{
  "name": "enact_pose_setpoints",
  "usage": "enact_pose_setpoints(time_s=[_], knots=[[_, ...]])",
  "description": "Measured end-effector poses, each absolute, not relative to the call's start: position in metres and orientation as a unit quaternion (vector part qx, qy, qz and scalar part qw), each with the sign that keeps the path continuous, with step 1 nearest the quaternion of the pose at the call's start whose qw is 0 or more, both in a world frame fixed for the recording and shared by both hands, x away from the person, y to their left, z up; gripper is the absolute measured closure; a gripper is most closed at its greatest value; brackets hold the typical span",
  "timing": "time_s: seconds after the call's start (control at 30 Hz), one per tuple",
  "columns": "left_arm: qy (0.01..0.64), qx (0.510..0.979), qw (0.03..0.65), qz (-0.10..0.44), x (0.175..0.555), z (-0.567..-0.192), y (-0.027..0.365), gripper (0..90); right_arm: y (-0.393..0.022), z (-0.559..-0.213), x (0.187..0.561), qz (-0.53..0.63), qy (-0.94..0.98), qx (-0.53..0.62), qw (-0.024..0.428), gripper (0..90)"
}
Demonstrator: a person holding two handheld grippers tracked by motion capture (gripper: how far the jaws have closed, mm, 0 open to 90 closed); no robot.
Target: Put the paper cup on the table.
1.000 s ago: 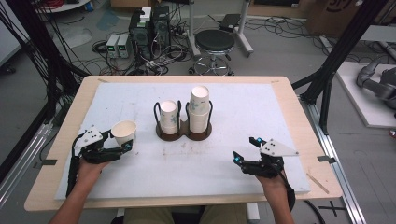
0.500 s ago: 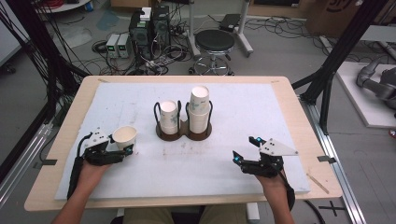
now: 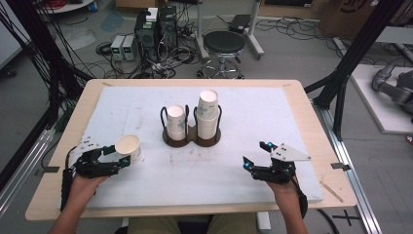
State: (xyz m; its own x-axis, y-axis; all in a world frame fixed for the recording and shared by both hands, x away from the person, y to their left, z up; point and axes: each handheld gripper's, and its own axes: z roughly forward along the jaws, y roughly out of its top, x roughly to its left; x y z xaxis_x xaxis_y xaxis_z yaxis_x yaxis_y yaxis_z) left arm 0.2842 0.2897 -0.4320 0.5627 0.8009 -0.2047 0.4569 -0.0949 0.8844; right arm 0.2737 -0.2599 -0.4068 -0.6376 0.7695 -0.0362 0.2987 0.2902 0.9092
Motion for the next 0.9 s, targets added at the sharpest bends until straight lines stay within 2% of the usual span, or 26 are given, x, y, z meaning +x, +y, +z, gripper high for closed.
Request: enact_pose_setpoints(time_s=[0.27,0.4,0.63,0.9], knots=[[0.379,0.665,0.605,0.219,0.272,-0.412,0.295,17.3,-0.265,-0.409,0.275,0.47,0.765,0.366,0.245,19.9],[0.367,0.66,0.61,0.24,0.273,-0.408,0.289,17.2,-0.273,-0.41,0.273,0.475,0.756,0.377,0.245,19.9],[0.361,0.664,0.606,0.249,0.274,-0.407,0.281,17.3,-0.292,-0.41,0.27,0.473,0.747,0.392,0.254,19.9],[0.354,0.668,0.602,0.257,0.268,-0.407,0.28,18.2,-0.289,-0.408,0.27,0.467,0.749,0.392,0.258,19.9]])
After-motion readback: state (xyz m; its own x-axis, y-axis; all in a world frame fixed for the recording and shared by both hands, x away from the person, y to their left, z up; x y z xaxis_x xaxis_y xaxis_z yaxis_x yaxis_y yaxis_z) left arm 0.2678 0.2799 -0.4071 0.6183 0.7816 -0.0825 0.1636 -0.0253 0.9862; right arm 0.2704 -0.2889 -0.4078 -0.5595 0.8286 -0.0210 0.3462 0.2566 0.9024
